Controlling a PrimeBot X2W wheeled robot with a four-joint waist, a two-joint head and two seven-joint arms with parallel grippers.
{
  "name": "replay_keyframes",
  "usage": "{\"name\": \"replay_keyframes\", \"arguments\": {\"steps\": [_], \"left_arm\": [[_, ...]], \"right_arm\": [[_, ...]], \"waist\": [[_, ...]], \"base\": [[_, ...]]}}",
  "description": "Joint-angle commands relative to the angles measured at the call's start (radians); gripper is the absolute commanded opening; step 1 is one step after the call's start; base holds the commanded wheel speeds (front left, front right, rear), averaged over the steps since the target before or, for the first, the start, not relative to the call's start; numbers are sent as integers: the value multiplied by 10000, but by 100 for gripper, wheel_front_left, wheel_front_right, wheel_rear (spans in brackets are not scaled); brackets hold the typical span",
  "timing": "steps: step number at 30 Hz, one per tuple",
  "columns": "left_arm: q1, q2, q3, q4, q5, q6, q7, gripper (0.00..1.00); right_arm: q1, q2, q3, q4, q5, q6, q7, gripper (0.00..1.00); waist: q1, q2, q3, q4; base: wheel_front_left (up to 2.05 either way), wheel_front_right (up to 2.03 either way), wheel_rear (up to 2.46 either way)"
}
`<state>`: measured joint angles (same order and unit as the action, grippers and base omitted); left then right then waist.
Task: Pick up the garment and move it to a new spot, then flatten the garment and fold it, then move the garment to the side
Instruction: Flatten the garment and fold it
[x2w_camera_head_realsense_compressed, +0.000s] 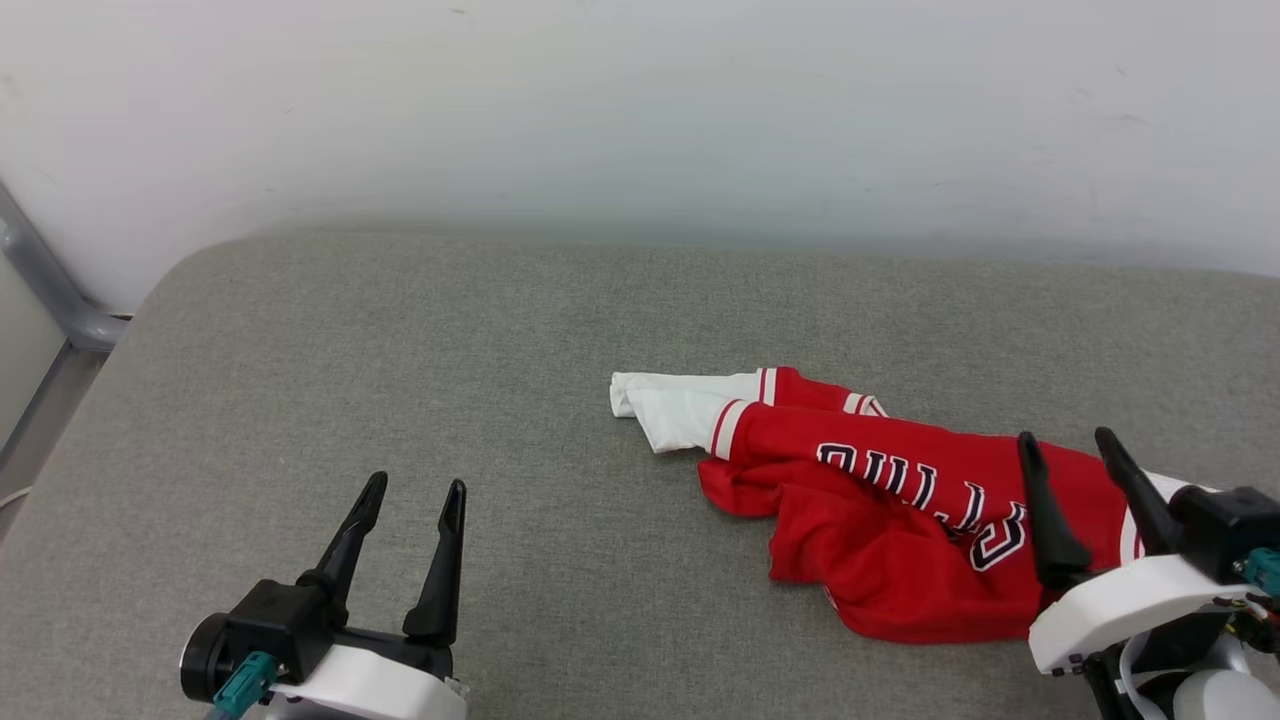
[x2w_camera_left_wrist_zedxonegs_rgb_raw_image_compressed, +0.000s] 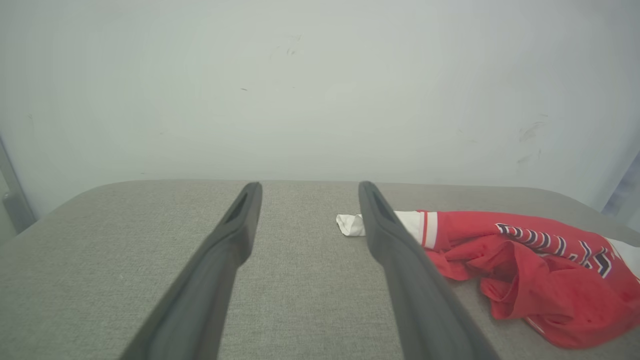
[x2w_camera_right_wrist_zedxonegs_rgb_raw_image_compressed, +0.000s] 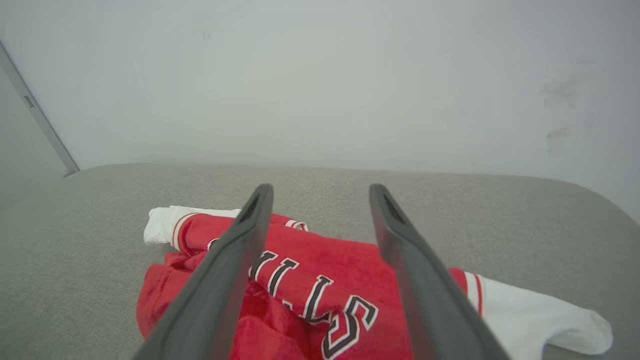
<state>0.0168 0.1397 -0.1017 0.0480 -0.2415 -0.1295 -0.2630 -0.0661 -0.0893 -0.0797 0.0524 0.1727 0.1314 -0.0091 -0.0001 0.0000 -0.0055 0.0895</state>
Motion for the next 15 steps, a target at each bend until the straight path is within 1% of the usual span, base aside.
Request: {"name": "replay_keyframes", "arguments": {"steps": [1, 4, 9, 11, 15], "left_arm": [[122, -15, -8, -34, 23, -18, -27, 100], [125, 17, -35, -2, 21, -18, -27, 100], [-2, -5, -81, -25, 4, -18, -27, 100], [-43, -22, -110, -15, -13, -18, -26, 100], [-86, -53, -197, 55, -75, -18, -25, 100]], "right_arm": [[81, 66, 73, 43, 50, -14, -93, 100], [82, 88, 171, 206, 110, -14, -189, 100], [-101, -339, 556, 290, 105, -12, 109, 100], [-180, -566, 851, 243, 150, -12, 516, 100], [-377, -1076, 1852, 135, 680, -12, 2191, 100]], "waist": [[1, 0, 4, 10], [1, 0, 18, 41], [1, 0, 113, 195], [1, 0, 172, 291], [1, 0, 297, 514]], "base": [[0, 0, 0], [0, 0, 0], [0, 0, 0], [0, 0, 0], [0, 0, 0]]}}
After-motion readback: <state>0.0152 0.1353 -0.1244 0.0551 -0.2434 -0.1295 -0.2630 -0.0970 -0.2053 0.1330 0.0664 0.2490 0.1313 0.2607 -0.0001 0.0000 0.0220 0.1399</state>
